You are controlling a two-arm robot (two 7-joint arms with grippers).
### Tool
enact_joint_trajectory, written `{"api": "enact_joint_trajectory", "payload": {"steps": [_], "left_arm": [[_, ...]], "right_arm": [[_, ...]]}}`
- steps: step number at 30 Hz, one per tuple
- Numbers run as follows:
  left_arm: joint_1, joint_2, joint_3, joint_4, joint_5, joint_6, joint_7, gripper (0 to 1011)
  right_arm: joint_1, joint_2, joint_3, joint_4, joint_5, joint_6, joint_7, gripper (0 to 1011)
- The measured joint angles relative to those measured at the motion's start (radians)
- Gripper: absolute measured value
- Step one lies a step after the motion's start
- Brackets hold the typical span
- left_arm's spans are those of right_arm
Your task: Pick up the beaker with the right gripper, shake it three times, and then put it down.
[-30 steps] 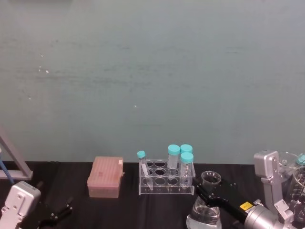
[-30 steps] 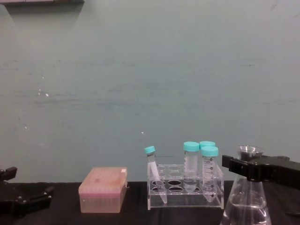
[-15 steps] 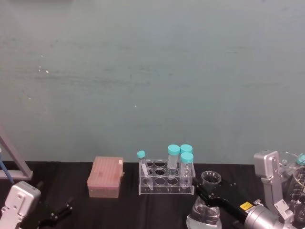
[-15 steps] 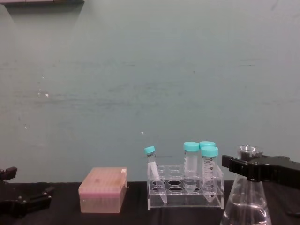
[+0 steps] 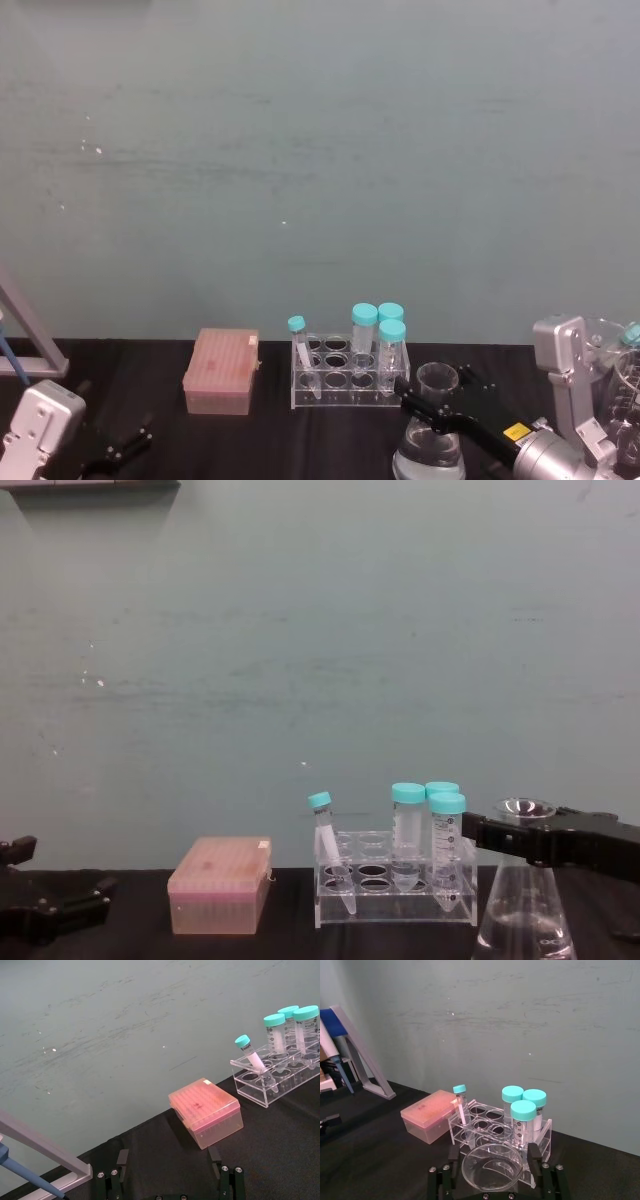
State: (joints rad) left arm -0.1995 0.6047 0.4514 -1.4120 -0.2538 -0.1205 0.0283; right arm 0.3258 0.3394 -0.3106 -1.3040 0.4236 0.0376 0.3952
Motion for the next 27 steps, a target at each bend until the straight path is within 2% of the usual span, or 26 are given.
{"api": "enact_joint_trajectory", "payload": {"steps": [1, 7, 27], "left_arm": [[0.0, 0.0, 0.0, 0.0, 0.0, 0.0, 0.0, 1000], [0.0, 0.0, 0.0, 0.0, 0.0, 0.0, 0.0, 1000], [0.0, 0.0, 0.0, 0.0, 0.0, 0.0, 0.0, 1000]], "right_arm": [[0.0, 0.0, 0.0, 0.0, 0.0, 0.0, 0.0, 846], [0.0, 0.0, 0.0, 0.0, 0.0, 0.0, 0.0, 1003], [0.0, 0.0, 0.0, 0.0, 0.0, 0.0, 0.0, 1000]]}}
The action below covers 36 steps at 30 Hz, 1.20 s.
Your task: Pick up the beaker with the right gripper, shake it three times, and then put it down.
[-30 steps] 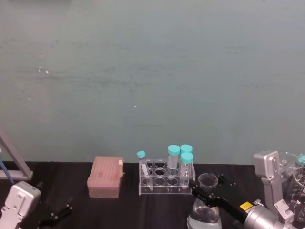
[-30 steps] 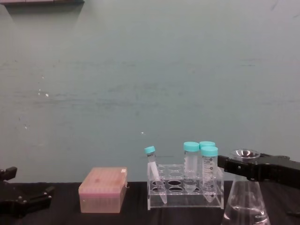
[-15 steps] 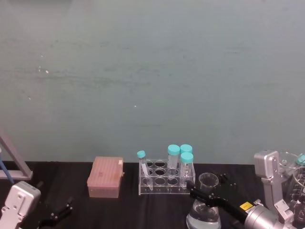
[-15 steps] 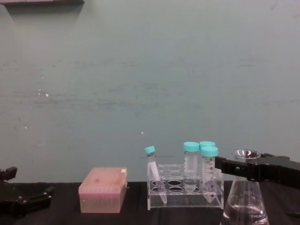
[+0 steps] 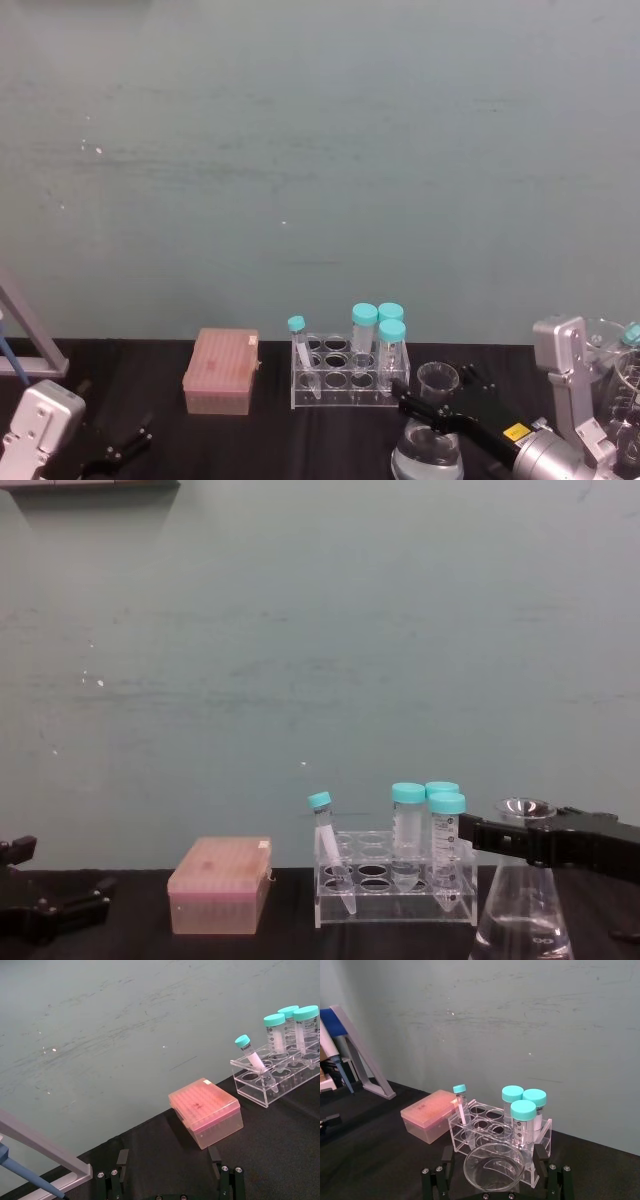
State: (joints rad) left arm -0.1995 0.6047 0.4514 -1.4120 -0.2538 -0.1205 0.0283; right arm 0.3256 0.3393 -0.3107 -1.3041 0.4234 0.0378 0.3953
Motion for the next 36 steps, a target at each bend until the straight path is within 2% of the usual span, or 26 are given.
{"api": "enact_joint_trajectory", "payload": {"steps": [10, 18, 27, 33, 36], "left_arm": [[0.0, 0.0, 0.0, 0.0, 0.0, 0.0, 0.0, 1000], [0.0, 0.0, 0.0, 0.0, 0.0, 0.0, 0.0, 1000], [0.0, 0.0, 0.0, 0.0, 0.0, 0.0, 0.0, 1000], [0.0, 0.0, 0.0, 0.0, 0.0, 0.0, 0.0, 1000], [0.0, 0.0, 0.0, 0.0, 0.0, 0.0, 0.0, 1000]], "right_arm": [[-0.009, 0.003, 0.001, -0.014, -0.012, -0.004, -0.012, 1000], [-0.034, 0.007, 0.021, -0.05, -0.018, -0.02, -0.029, 1000], [-0.064, 0.011, 0.045, -0.1, 0.011, -0.028, -0.016, 1000], [-0.078, 0.002, 0.073, -0.124, 0.041, -0.082, -0.011, 1000], [-0.083, -0.009, 0.095, -0.133, 0.032, -0.124, -0.047, 1000]]}}
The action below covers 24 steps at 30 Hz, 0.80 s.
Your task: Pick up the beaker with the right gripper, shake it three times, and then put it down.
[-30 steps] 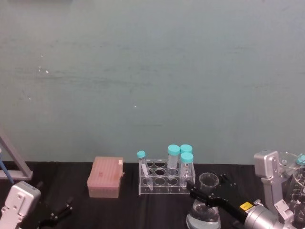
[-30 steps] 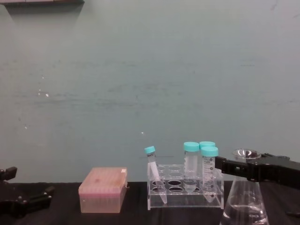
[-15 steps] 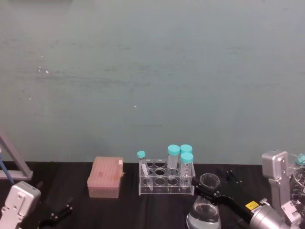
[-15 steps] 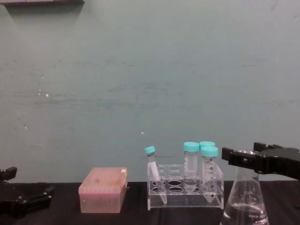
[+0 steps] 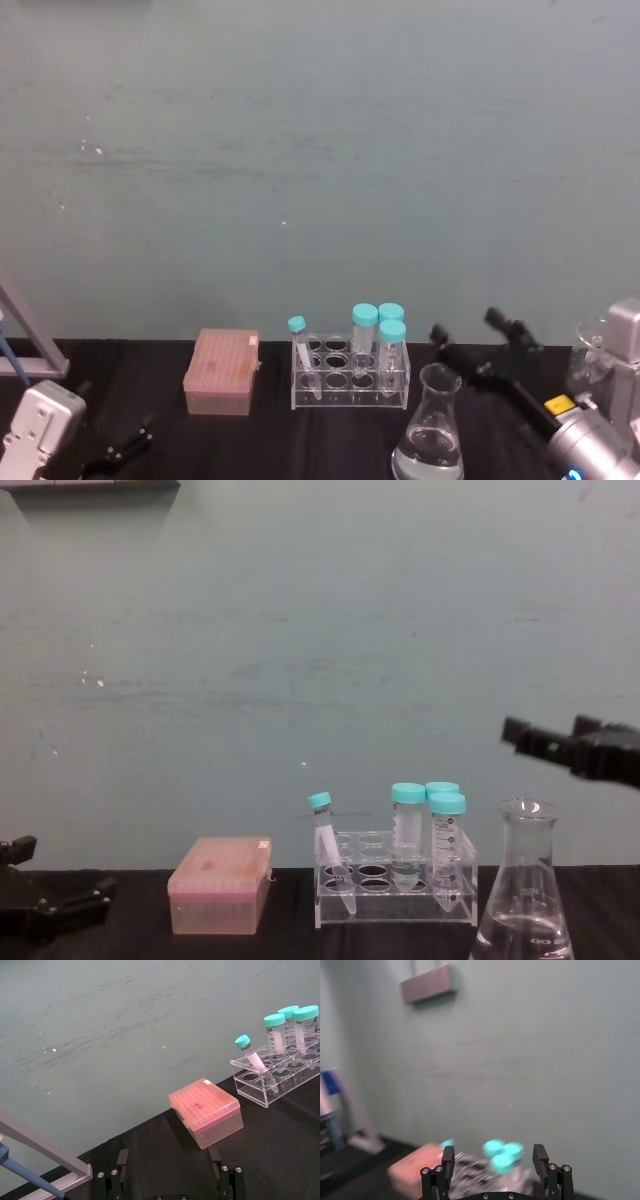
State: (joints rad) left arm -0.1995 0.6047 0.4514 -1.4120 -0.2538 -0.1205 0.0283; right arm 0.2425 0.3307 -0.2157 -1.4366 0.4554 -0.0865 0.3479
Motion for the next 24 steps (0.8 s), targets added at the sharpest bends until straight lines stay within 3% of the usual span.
{"api": "enact_joint_trajectory", "payload": {"steps": [4, 9, 24], "left_arm": [[0.0, 0.0, 0.0, 0.0, 0.0, 0.0, 0.0, 1000], [0.0, 0.0, 0.0, 0.0, 0.0, 0.0, 0.0, 1000], [0.0, 0.0, 0.0, 0.0, 0.0, 0.0, 0.0, 1000]], "right_arm": [[-0.005, -0.019, 0.037, -0.003, -0.062, -0.043, -0.096, 1000], [-0.012, -0.03, 0.066, 0.006, -0.125, -0.044, -0.183, 1000], [-0.041, -0.047, 0.111, 0.067, -0.168, 0.003, -0.207, 1000]]}}
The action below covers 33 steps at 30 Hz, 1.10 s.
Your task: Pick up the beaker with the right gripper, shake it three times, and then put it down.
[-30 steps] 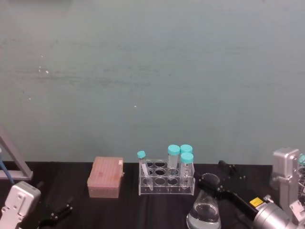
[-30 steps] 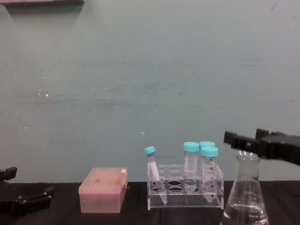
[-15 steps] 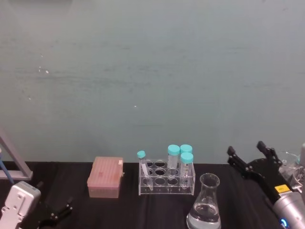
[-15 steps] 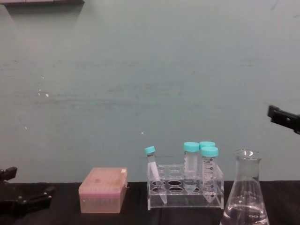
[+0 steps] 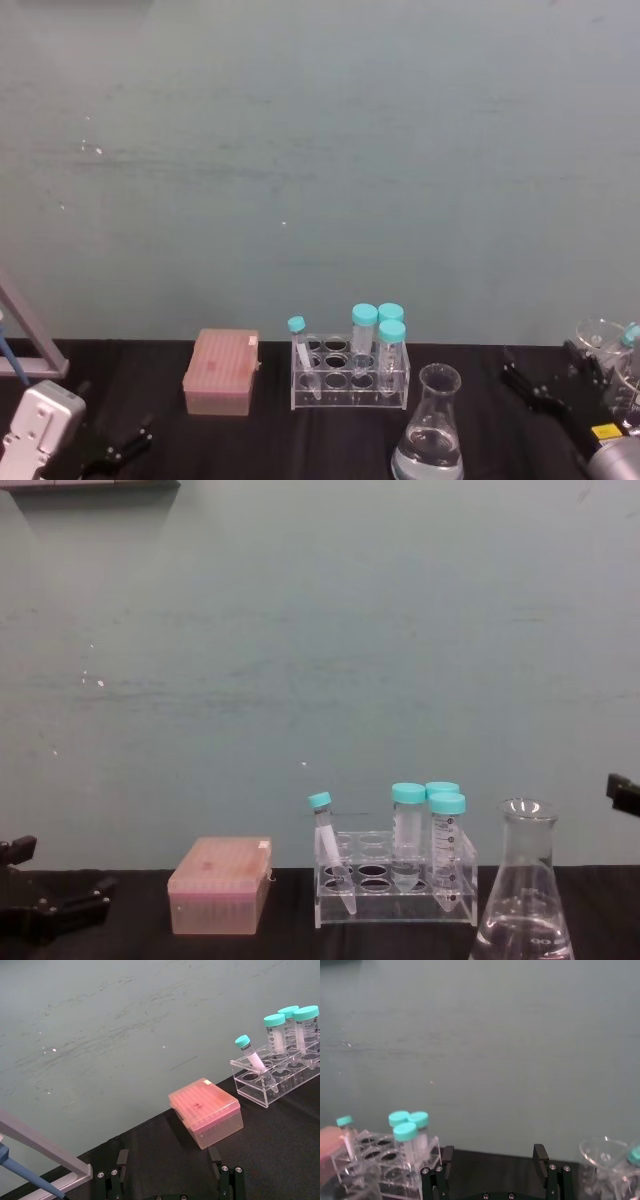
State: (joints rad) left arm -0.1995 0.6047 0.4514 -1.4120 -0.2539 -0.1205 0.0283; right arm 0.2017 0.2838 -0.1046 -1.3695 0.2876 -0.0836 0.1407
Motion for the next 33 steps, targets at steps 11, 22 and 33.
{"api": "enact_joint_trajectory", "payload": {"steps": [11, 22, 33], "left_arm": [[0.0, 0.0, 0.0, 0.0, 0.0, 0.0, 0.0, 1000], [0.0, 0.0, 0.0, 0.0, 0.0, 0.0, 0.0, 1000], [0.0, 0.0, 0.0, 0.0, 0.0, 0.0, 0.0, 1000]], "right_arm": [[-0.006, -0.026, 0.022, 0.043, -0.009, 0.002, 0.019, 1000], [-0.005, -0.025, 0.021, 0.042, -0.01, 0.001, 0.019, 1000], [-0.005, -0.024, 0.019, 0.04, -0.009, 0.001, 0.019, 1000]]}}
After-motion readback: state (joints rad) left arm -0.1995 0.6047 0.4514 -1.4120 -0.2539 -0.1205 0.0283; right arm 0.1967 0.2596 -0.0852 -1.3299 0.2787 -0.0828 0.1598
